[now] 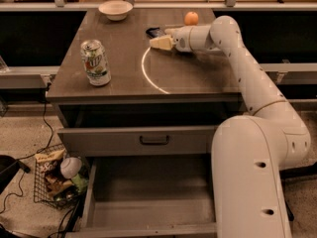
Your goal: Move rxbar blueberry near 7up can
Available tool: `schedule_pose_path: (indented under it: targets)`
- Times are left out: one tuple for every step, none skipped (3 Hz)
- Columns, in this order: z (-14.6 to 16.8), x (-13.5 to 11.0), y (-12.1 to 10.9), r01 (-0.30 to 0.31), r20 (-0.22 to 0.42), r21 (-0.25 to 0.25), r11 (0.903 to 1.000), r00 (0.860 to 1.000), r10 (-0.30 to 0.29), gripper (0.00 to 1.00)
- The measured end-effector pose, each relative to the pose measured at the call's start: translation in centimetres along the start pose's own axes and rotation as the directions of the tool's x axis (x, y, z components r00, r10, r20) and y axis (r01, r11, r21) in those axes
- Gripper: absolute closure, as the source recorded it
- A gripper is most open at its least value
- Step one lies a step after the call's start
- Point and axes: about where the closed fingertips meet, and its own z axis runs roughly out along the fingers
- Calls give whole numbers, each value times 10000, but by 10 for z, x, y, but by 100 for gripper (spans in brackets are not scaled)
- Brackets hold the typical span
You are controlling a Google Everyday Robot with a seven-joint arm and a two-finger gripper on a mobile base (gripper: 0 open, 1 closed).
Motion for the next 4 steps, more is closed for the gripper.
schedule_pose_path:
  targets:
    - [-1,-3,0,0,-1,-2,10000,10000,0,96]
    - [-1,-3,0,-1,-1,-4,10000,10000,1,100]
    - [-1,-4,0,-1,-2,-5,10000,10000,1,100]
    - [-1,-4,0,0,-3,-5,10000,10000,0,100]
